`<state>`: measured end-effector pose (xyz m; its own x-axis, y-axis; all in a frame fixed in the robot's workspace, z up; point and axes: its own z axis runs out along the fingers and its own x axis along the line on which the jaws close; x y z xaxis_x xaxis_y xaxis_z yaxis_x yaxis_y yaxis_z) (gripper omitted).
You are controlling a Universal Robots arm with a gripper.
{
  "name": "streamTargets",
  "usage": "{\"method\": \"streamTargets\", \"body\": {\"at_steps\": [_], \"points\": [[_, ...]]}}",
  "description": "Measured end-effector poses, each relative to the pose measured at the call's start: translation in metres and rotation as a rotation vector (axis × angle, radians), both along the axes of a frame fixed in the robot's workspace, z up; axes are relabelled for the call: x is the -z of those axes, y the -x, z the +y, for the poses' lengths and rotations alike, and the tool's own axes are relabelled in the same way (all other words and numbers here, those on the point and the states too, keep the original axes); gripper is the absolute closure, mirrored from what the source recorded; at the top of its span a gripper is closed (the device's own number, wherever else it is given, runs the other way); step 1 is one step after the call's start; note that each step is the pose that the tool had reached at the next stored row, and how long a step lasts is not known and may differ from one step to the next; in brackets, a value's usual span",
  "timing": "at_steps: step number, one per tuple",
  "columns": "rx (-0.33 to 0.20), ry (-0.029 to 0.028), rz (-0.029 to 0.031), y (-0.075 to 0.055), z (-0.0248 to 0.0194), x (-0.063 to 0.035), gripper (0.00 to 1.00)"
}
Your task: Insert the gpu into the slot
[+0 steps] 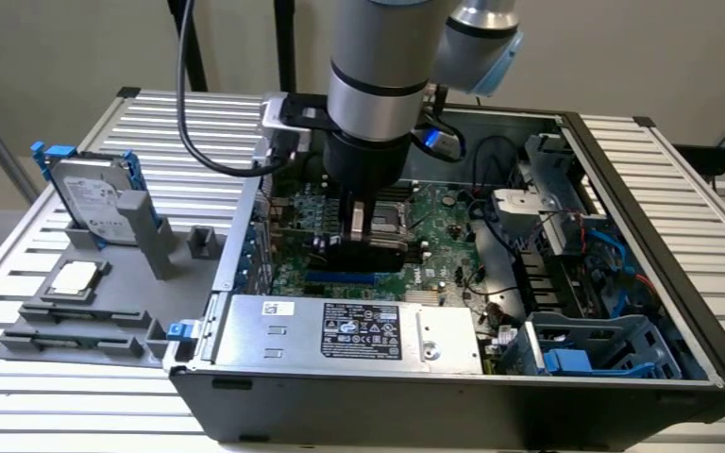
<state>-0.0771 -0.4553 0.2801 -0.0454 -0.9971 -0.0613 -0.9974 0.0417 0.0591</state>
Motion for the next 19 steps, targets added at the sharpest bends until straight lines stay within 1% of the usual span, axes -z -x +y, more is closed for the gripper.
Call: {"method": "streamTargets", "body": {"at_steps": [2,7,13,19], "points": [[-0.002,0.0008,0.0001,-0.0002,0.0001,0.0011,0.74],[-0.01,0.0052,0.0,-0.0003,0.0011,0.0032,0.74],[-0.021,0.0123,0.0,-0.0003,0.0031,0.0054,0.74],[-0.022,0.0132,0.0003,-0.0002,0.0032,0.0087,0.74]]}}
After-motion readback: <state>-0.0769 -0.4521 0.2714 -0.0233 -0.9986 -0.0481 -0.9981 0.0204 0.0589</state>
